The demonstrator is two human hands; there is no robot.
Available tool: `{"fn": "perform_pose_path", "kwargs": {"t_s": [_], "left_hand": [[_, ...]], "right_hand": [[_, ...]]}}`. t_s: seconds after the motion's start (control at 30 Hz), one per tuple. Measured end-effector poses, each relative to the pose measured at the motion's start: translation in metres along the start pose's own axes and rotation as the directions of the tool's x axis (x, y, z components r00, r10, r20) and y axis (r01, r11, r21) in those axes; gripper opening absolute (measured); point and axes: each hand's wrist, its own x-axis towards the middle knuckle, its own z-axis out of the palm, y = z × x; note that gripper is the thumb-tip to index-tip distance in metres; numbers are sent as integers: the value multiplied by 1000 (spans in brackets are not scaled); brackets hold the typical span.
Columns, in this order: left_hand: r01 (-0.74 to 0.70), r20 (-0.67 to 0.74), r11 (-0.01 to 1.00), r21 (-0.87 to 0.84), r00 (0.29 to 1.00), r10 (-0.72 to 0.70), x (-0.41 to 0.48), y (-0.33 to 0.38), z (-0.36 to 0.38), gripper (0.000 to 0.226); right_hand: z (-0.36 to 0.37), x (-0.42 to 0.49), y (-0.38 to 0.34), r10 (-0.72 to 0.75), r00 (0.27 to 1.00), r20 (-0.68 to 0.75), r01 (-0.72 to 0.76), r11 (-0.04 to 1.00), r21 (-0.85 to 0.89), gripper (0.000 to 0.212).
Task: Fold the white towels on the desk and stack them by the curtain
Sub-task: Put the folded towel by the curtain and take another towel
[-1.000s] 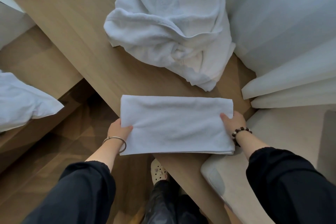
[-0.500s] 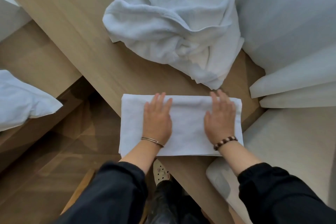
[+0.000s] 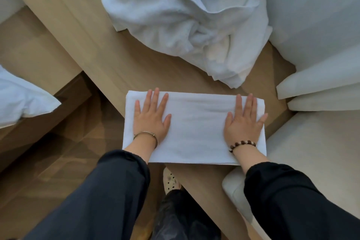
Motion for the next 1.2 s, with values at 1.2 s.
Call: {"fn": "perform_pose_path", "kwargs": {"t_s": [1.2], "left_hand": [[-15,38,995,-94,999,18,-41,48,-70,64]], "right_hand": [[-71,-38,-15,-220,957,189,226,974,-10,66]]}}
